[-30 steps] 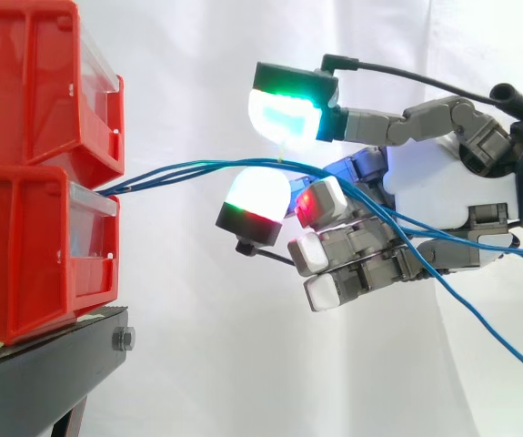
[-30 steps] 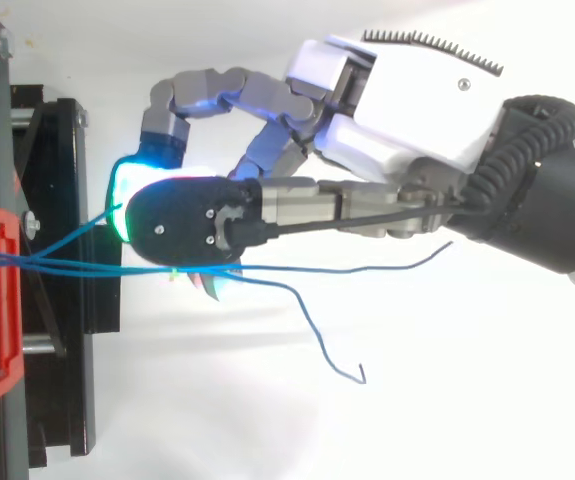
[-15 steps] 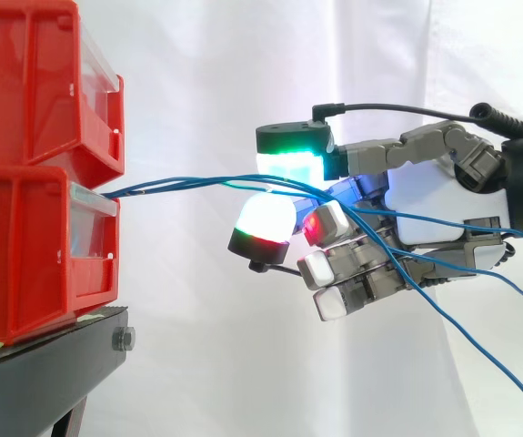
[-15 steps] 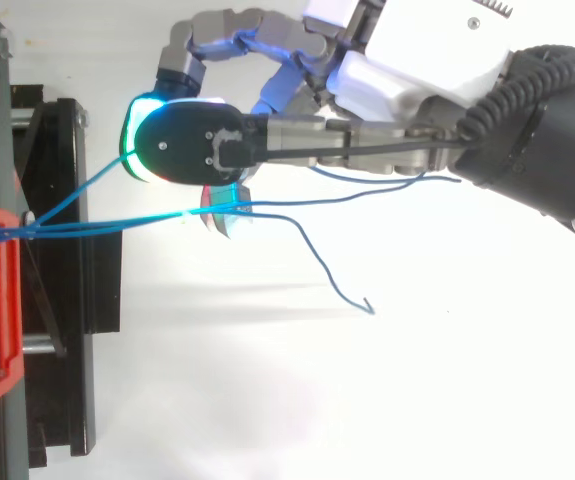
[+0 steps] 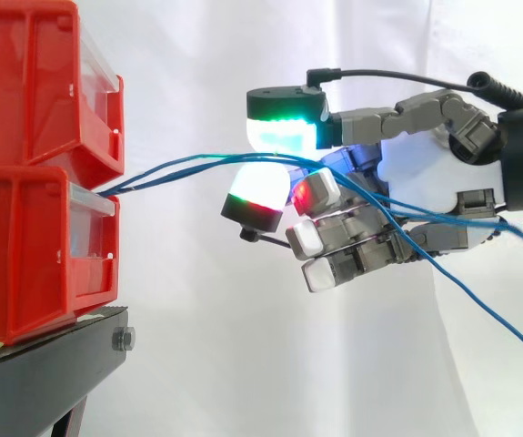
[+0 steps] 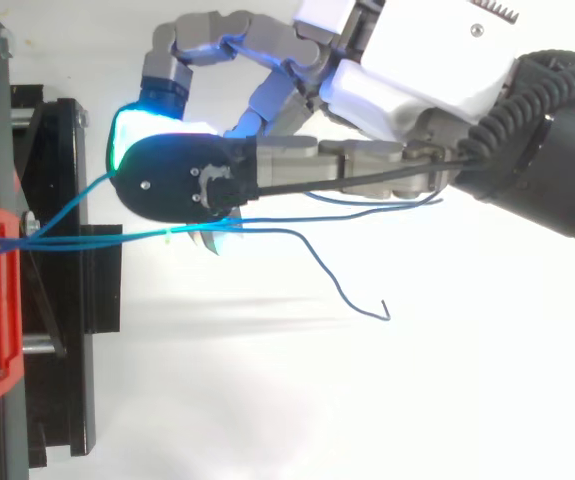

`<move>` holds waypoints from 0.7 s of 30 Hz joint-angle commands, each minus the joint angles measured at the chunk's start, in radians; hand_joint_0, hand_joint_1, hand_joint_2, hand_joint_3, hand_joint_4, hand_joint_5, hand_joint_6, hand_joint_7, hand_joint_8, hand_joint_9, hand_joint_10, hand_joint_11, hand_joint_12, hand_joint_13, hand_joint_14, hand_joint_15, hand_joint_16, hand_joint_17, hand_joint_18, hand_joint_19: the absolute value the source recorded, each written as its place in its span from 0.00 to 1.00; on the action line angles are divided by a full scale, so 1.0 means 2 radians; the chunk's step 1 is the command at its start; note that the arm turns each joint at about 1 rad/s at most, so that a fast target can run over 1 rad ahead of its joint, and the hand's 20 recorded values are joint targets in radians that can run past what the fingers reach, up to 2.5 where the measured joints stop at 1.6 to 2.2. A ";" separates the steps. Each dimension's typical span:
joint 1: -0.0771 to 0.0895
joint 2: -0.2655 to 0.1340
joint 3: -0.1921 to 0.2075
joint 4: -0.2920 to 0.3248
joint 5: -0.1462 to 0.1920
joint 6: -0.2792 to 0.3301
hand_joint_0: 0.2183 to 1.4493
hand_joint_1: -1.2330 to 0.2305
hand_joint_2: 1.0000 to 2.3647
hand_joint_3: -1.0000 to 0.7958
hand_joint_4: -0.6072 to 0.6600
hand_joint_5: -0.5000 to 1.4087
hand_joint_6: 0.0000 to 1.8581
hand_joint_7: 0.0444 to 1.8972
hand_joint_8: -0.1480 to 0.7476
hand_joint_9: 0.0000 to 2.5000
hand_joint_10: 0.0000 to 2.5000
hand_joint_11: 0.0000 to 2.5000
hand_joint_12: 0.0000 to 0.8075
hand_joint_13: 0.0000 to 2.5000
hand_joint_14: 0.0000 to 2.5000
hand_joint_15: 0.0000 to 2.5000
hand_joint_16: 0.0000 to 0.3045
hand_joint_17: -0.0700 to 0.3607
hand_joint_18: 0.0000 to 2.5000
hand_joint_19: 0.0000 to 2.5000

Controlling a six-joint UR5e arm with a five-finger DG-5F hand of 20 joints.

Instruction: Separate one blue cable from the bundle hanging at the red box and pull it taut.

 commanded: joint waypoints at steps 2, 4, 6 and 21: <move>0.004 0.000 0.005 -0.004 0.001 0.000 0.38 0.39 0.02 0.47 0.65 0.19 0.33 0.66 0.55 0.48 0.01 0.42 0.52 0.44 0.01 0.27 0.15 0.40 0.37 0.22; 0.004 0.000 0.005 -0.004 0.002 0.000 0.38 0.37 0.02 0.47 0.65 0.18 0.36 0.61 0.54 0.47 0.01 0.43 0.52 0.43 0.01 0.27 0.15 0.40 0.37 0.22; 0.005 0.000 0.005 -0.004 0.002 -0.001 0.37 0.36 0.02 0.47 0.65 0.16 0.41 0.57 0.56 0.46 0.01 0.44 0.53 0.43 0.01 0.27 0.15 0.40 0.37 0.22; 0.010 -0.001 0.005 -0.024 0.007 0.010 0.34 0.39 0.01 0.34 0.67 0.15 0.46 0.54 0.57 0.46 0.01 0.46 0.54 0.43 0.01 0.27 0.16 0.41 0.37 0.22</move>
